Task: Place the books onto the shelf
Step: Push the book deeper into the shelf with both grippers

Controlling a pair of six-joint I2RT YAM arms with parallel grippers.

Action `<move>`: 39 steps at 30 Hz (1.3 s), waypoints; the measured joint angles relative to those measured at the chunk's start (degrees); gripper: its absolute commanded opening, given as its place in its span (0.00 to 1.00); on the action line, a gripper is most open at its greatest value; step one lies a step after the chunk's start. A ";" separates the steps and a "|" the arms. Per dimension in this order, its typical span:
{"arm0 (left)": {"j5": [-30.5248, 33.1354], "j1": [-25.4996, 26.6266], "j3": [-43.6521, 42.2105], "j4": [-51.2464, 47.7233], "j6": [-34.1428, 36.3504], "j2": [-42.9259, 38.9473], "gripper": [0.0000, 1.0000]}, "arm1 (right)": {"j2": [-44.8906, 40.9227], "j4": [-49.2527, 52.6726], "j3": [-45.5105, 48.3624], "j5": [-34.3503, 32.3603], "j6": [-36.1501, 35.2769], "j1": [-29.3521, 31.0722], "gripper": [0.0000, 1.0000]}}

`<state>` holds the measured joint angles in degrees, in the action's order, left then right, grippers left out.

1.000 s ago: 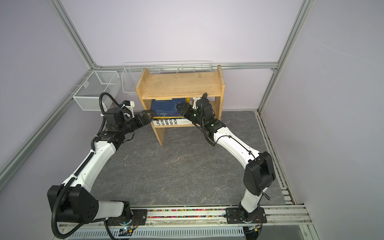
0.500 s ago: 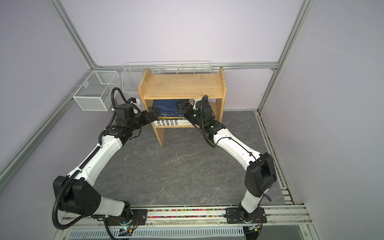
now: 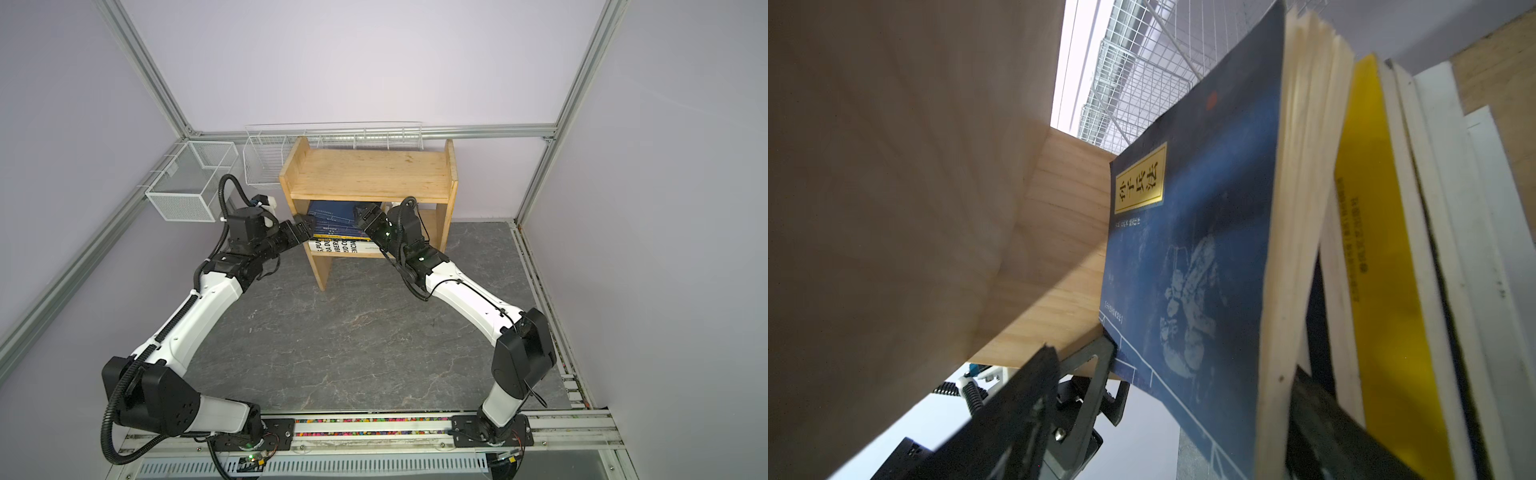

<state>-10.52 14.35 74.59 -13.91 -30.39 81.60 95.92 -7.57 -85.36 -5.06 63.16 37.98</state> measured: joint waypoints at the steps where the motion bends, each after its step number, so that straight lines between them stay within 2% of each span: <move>1: -1.05 -0.04 -0.15 0.94 -0.42 0.00 0.99 | 0.00 0.00 0.00 0.13 -0.04 0.00 0.80; 6: -4.74 -0.02 -0.55 5.70 -2.51 0.02 0.99 | 0.07 0.00 0.00 0.44 -0.09 -0.09 0.79; 10: -5.27 -0.02 -0.55 8.63 -4.35 0.63 0.99 | 0.09 0.02 0.00 0.68 -0.20 -0.22 0.78; 17: -1.16 1.33 1.97 9.05 -6.93 6.86 0.97 | 0.11 0.00 0.00 1.60 -0.46 -0.50 0.79; 24: 4.37 3.08 2.82 7.93 -7.61 6.86 0.96 | -0.15 -1.11 0.76 2.10 -0.39 -0.87 0.85; 30: 7.76 3.34 2.21 6.91 -8.00 5.60 0.95 | -1.01 -2.51 2.16 1.44 -0.04 -0.87 0.85; 39: 8.57 3.56 1.97 6.78 -7.98 5.29 0.94 | -1.55 -5.42 4.09 1.07 -0.46 -0.87 0.84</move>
<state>-1.96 17.91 76.55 -7.14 -38.37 86.89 94.37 -12.99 -81.28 -3.99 62.70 37.10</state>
